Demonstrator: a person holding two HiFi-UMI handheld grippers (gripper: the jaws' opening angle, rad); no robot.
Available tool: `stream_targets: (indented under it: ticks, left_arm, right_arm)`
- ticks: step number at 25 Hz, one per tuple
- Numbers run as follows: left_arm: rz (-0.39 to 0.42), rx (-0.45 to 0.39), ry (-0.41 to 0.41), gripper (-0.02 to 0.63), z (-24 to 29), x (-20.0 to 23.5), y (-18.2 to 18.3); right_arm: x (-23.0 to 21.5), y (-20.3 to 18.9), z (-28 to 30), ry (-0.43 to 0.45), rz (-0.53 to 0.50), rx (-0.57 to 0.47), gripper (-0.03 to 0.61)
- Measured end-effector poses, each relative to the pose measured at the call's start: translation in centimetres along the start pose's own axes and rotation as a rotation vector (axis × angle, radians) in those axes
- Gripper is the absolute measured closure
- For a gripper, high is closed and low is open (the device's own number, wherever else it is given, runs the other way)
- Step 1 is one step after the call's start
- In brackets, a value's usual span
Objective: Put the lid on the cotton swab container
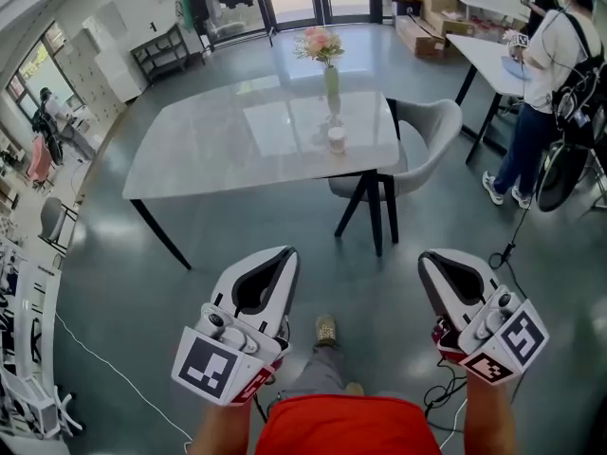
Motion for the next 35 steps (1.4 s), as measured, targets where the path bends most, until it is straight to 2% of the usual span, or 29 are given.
stream_targets:
  ticks: [4,7,11,17,25,33,35]
  left_arm:
    - [0.008,0.023,-0.032,0.600,3.4,2.1,-1.7]
    - [0.019,0.010,-0.055,0.600,6.2,4.1,-1.9]
    - [0.047,0.062,-0.106,0.600,9.6,7.3,-3.4]
    - [0.044,0.096,-0.129,0.600,14.2,12.3,-6.0]
    - [0.029,0.117,-0.136,0.600,19.2,15.7,-8.2]
    - [0.029,0.138,-0.082,0.600,25.0,16.8,-11.2]
    - [0.031,0.115,-0.064,0.600,26.6,17.3,-11.6]
  right_arm:
    - [-3.0,-0.5,2.5,-0.011,-0.007,0.015,0.569]
    - [-5.5,-0.4,4.8,-0.028,-0.005,0.024,0.569]
    - [-9.0,-0.8,8.3,-0.059,0.001,0.018,0.569]
    - [-13.3,-2.3,12.7,-0.099,-0.004,0.034,0.569]
    - [-18.4,-3.4,16.4,-0.117,-0.017,0.085,0.569]
    - [-25.4,-5.6,18.5,-0.066,-0.045,0.142,0.569]
    - [-27.4,-6.1,19.2,-0.050,-0.042,0.141,0.569]
Point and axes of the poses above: the fingertips, and each gripper's own axes: z forward along the fingers, x to its left, y out of its top, the point moved 3 cm from there along -z, backward along the fingers, and after that the axes turned 11 degrees about y, right-handed, at the moved point
